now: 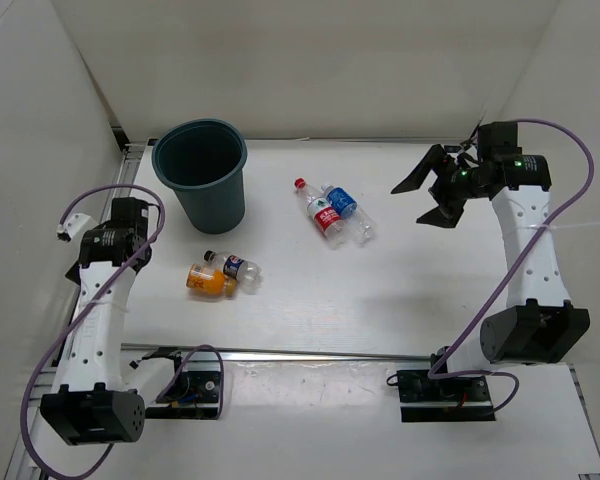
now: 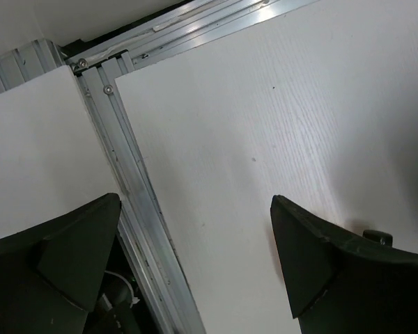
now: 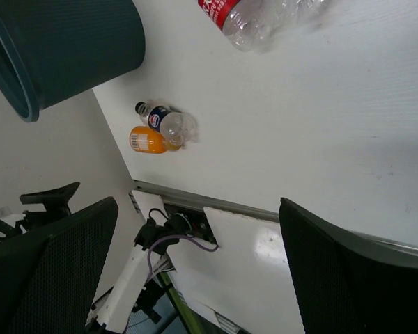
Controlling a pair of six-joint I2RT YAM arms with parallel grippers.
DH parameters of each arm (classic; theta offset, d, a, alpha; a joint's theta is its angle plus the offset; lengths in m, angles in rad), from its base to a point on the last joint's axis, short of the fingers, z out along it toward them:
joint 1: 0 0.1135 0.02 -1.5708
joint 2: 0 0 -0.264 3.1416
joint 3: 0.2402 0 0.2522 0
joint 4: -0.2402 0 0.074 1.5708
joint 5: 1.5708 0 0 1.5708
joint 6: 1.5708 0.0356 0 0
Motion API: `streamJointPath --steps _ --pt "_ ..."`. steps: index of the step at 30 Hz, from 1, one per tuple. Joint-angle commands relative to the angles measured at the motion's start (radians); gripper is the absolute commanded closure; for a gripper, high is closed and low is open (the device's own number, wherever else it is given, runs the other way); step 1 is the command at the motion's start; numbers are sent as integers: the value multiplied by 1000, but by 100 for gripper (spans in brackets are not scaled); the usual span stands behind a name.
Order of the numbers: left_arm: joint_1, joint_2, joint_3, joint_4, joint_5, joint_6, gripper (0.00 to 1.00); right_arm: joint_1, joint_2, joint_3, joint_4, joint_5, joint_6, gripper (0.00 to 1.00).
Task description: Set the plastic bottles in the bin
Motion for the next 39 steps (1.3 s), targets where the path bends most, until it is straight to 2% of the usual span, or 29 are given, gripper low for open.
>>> streamJointPath --steps 1,6,10,13,16,17,18,20,21,24,27,33,39 --pt "-4 -52 14 -24 14 116 0 6 -3 -12 54 -43 -19 0" --pt "-73 -83 71 -11 59 169 0 67 26 8 26 19 -96 0" --pt "-73 -121 71 40 137 256 0 108 80 78 20 102 -134 0" --pt "-97 -133 71 40 146 285 0 121 208 259 -2 163 -143 0" --pt "-97 -143 96 46 224 333 0 179 392 429 -60 231 -153 0" --pt "-97 -143 96 58 241 345 0 206 501 571 -83 268 -163 0" --pt "-97 -143 96 59 255 345 0 220 555 643 -106 286 -163 0" --pt "-97 -143 96 59 264 345 0 274 664 738 -134 341 -192 0" --pt "-97 -120 96 59 264 345 0 294 680 728 -120 421 -232 0" --pt "-97 -89 106 59 264 356 0 357 706 610 -66 530 -294 0" --pt "-97 -66 106 59 254 356 0 369 770 609 -85 605 -269 0" --pt "-97 -66 85 59 254 356 0 360 882 735 -75 564 -249 0" --pt "-97 -32 65 79 264 356 0 349 962 754 -66 541 -240 0"
